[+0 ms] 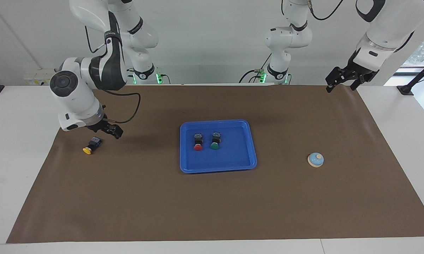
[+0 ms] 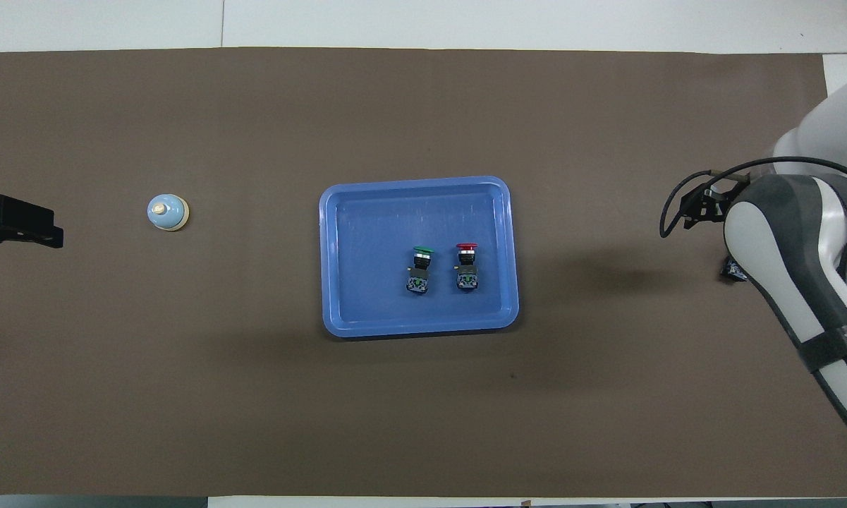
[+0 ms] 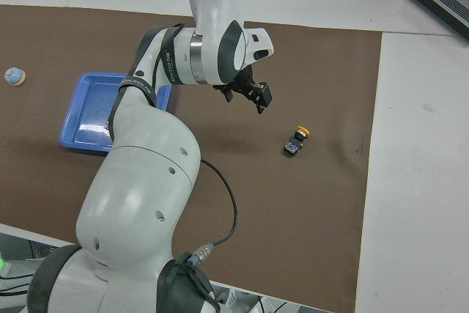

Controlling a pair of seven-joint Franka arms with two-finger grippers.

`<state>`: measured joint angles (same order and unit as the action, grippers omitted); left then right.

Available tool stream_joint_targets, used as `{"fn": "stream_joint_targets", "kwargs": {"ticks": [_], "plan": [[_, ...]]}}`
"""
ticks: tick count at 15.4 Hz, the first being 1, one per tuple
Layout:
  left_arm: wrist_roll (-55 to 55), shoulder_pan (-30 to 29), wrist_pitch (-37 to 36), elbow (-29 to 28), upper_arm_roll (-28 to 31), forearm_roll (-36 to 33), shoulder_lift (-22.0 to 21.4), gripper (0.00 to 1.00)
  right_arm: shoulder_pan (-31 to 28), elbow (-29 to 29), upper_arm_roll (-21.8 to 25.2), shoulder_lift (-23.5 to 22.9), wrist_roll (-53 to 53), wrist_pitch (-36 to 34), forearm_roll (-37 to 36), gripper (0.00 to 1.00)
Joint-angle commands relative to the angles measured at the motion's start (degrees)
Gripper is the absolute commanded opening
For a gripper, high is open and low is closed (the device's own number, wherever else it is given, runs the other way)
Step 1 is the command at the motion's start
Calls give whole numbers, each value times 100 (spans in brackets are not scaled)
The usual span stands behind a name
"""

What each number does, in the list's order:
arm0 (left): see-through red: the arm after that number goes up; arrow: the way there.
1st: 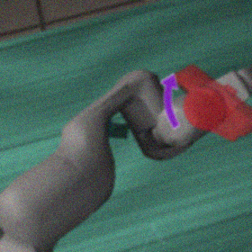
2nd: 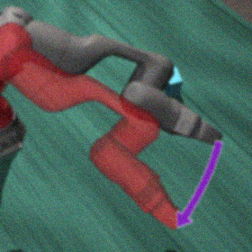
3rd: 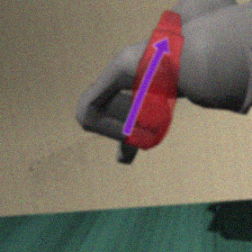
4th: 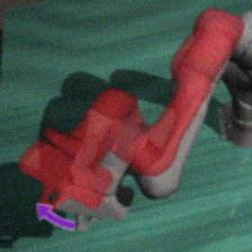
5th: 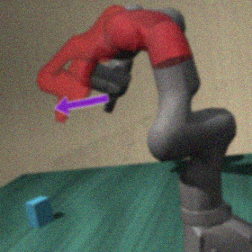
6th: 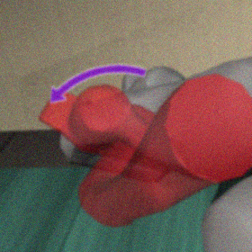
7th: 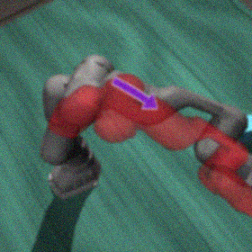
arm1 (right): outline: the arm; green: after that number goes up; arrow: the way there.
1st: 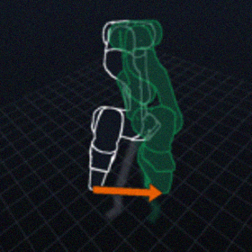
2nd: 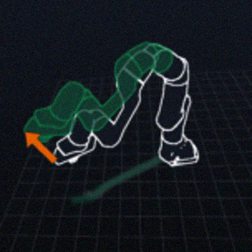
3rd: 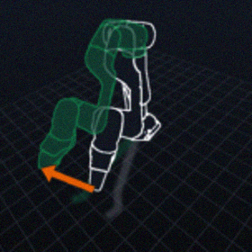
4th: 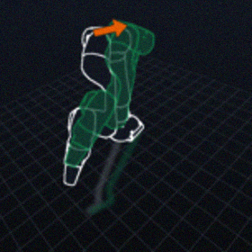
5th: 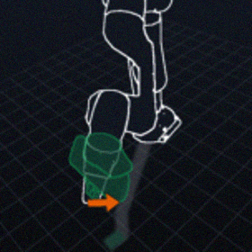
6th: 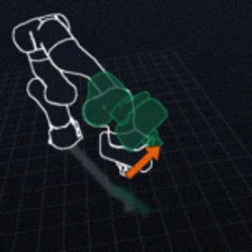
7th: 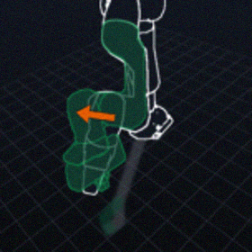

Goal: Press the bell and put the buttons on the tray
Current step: 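Withdraw the right gripper and grasp the yellow button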

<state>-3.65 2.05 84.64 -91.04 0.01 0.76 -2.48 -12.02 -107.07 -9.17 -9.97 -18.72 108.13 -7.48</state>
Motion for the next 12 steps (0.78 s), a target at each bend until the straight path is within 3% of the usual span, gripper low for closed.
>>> {"fn": "stream_joint_targets", "kwargs": {"ticks": [1, 5, 12], "plan": [[-74, 85, -70, -45, 69, -6, -59, 100, -492, -1156, -85, 539, 332, 961, -113, 100], [-74, 85, -70, -45, 69, -6, -59, 100, -1073, -1817, -94, 663, 852, 2000, -113, 100], [-74, 85, -70, -45, 69, -6, -59, 100, -1223, -2240, -94, 382, 773, 3107, -105, 100]]}}
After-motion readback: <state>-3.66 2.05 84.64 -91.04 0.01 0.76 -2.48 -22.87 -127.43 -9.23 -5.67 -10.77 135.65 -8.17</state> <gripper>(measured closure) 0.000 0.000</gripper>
